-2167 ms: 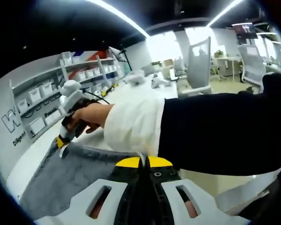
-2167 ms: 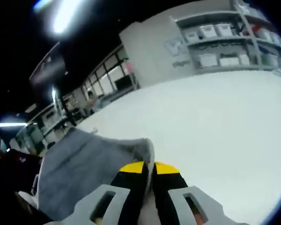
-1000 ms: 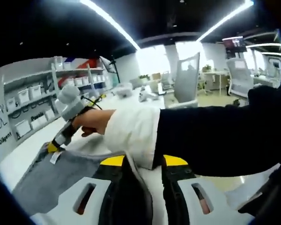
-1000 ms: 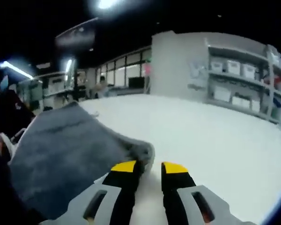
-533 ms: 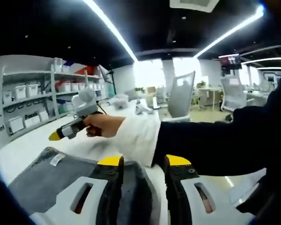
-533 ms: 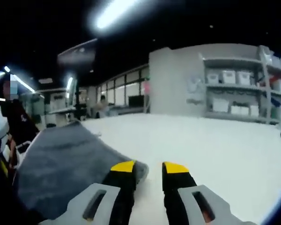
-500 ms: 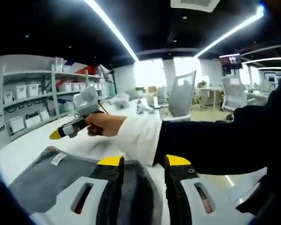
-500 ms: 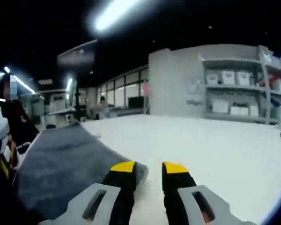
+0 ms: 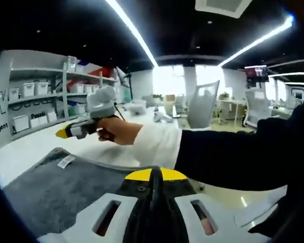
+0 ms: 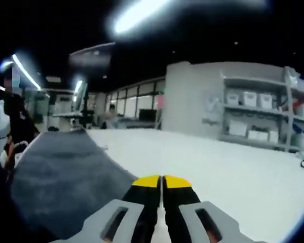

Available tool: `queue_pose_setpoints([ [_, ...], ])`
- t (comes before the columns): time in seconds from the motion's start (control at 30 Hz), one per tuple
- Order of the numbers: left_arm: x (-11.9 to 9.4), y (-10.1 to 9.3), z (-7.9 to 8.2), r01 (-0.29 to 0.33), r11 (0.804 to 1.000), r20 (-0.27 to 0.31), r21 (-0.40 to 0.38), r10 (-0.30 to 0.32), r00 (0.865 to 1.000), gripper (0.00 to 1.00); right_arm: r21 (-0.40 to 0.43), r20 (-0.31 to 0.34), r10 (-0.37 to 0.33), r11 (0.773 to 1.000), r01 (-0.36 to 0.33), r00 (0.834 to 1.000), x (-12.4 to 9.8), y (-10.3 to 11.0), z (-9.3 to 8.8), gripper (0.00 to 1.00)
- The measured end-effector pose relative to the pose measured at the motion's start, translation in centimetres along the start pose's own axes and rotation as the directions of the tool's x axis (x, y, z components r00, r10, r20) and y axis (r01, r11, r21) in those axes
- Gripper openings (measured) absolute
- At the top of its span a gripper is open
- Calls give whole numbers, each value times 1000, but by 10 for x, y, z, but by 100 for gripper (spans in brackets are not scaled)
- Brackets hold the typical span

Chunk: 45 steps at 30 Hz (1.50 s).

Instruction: Open the folded towel by lifting each exposed corner and separating the folded layers until the towel lies flat within the target outline without major curled edges

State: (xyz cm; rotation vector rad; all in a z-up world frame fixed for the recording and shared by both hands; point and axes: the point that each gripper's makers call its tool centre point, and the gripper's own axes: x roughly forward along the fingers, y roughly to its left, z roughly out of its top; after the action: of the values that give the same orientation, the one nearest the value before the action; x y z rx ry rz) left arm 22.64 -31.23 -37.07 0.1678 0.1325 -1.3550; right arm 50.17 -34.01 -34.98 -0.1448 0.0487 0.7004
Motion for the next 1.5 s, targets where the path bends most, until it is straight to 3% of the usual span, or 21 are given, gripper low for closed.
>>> queue_pose_setpoints([
  [0.17, 4, 6, -10, -32, 999, -32, 6, 32, 999, 1, -76, -77, 18, 997, -24, 997, 11, 9, -16, 0],
  [0.23, 6, 10, -9, -57, 998, -6, -31, 57, 998, 1, -102, -103, 10, 995, -20, 995, 14, 9, -22, 0],
  [0.53, 18, 0, -11, -46, 999, -43, -24, 45, 998, 1, -161, -199, -4, 987, -28, 980, 21, 12, -44, 0],
  [0.77, 27, -9, -23, -24, 1000, -112, 12, 25, 993, 1, -122, -238, -46, 992, 17, 970, 14, 2, -51, 0],
  [0.97, 29, -12, -27, -16, 1000, -135, 20, 19, 991, 1, -104, -288, -55, 994, 26, 956, 13, -2, -61, 0],
  [1.33, 34, -15, -32, -22, 997, -172, 68, 34, 984, 1, -53, -305, -52, 998, 37, 951, 9, -8, -64, 0],
  [1.5, 36, -16, -32, -39, 991, -186, 128, 62, 981, 1, -36, -324, -50, 999, 40, 945, 5, -11, -67, 0],
])
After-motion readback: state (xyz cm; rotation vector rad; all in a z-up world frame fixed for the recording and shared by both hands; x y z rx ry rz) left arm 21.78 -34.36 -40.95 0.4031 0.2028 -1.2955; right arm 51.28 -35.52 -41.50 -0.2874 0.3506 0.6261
